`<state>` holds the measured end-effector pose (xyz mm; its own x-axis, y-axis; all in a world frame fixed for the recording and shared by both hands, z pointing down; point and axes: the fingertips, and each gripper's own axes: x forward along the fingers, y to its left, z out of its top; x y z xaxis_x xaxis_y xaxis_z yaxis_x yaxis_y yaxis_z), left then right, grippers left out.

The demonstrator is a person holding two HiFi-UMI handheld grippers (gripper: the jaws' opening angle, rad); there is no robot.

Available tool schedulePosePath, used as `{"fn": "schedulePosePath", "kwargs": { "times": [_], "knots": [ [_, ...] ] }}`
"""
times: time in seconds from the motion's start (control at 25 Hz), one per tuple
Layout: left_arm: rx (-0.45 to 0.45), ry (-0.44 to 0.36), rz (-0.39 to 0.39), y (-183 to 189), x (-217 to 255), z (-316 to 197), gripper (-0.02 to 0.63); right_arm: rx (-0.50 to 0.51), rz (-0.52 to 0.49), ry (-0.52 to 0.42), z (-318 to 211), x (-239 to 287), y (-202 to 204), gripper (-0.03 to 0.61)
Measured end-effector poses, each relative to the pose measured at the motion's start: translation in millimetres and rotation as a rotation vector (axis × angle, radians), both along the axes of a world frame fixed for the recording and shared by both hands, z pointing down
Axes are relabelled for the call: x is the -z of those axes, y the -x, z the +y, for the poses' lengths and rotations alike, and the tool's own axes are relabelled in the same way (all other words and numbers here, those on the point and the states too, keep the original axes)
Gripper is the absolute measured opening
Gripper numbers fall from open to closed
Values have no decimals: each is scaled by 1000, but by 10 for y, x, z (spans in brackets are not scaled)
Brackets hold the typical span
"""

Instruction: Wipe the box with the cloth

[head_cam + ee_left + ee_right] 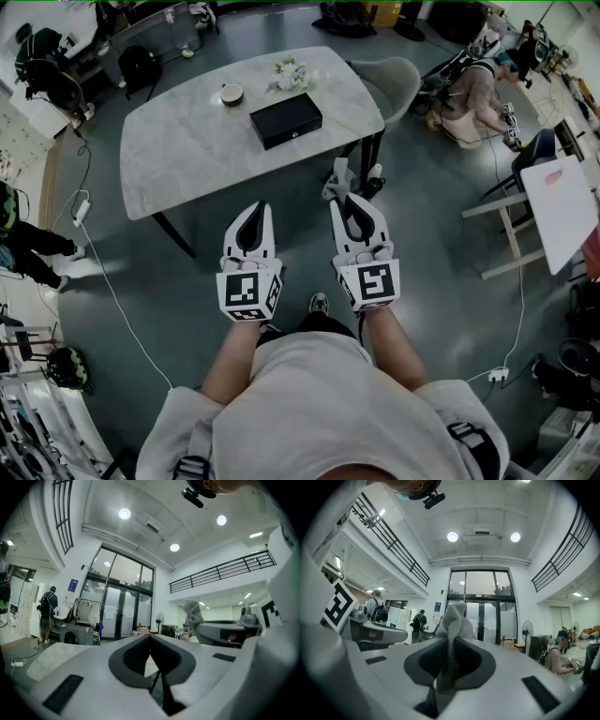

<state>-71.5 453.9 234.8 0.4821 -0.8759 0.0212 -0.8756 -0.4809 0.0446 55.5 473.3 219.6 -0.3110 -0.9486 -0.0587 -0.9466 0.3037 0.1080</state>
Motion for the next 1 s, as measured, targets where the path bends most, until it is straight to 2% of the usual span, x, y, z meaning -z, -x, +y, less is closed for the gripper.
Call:
{"fn": "schedulePosePath", "kwargs": {
  "times": [0.24, 0.48, 0.76, 1.0],
  "knots": [
    [23, 33, -19, -167, -134, -14, 25, 12, -42, 22, 46, -107, -248, 60],
    [41, 49, -28, -320, -320, 64, 25, 37, -75, 92, 41, -440, -576, 60],
    [51, 146, -58, -166, -737, -85, 25, 62, -89, 147, -121, -727, -414, 60],
    [26, 192, -53, -391, -1027, -418, 25, 72, -82, 193, -367, -973, -558, 60]
  ]
}}
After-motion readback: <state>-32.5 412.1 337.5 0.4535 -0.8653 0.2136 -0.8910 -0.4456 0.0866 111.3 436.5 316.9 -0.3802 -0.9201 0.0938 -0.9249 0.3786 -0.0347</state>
